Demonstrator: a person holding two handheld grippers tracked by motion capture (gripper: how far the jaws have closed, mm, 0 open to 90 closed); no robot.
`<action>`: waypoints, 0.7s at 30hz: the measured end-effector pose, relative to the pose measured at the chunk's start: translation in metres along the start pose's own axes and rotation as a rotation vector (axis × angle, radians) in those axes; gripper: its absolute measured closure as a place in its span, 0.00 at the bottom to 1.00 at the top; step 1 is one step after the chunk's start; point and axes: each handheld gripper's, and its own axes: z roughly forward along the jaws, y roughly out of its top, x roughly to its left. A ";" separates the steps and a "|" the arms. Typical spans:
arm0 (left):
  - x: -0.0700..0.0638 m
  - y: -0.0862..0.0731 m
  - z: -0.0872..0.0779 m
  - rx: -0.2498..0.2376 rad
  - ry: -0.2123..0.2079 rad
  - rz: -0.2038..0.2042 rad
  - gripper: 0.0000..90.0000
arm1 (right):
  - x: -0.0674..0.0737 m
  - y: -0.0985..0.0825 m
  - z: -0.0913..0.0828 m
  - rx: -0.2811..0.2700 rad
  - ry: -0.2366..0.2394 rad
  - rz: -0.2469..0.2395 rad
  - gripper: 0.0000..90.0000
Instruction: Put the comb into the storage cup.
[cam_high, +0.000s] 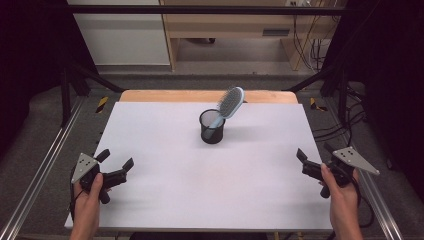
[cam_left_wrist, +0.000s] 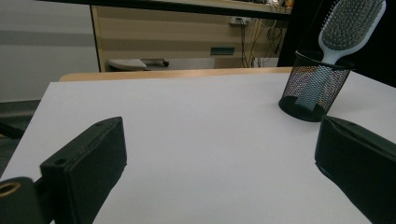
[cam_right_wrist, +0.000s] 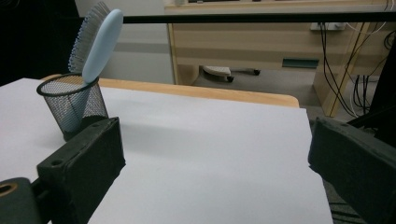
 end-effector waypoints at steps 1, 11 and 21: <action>0.000 0.000 0.000 0.000 -0.001 -0.001 0.03 | 0.000 -0.002 0.000 0.001 0.002 0.002 0.04; -0.001 0.000 0.000 -0.002 -0.017 0.004 0.03 | 0.006 -0.013 0.006 0.012 0.027 0.006 0.04; -0.002 -0.001 0.000 -0.001 -0.030 0.016 0.03 | 0.013 -0.025 0.011 0.004 0.039 0.009 0.03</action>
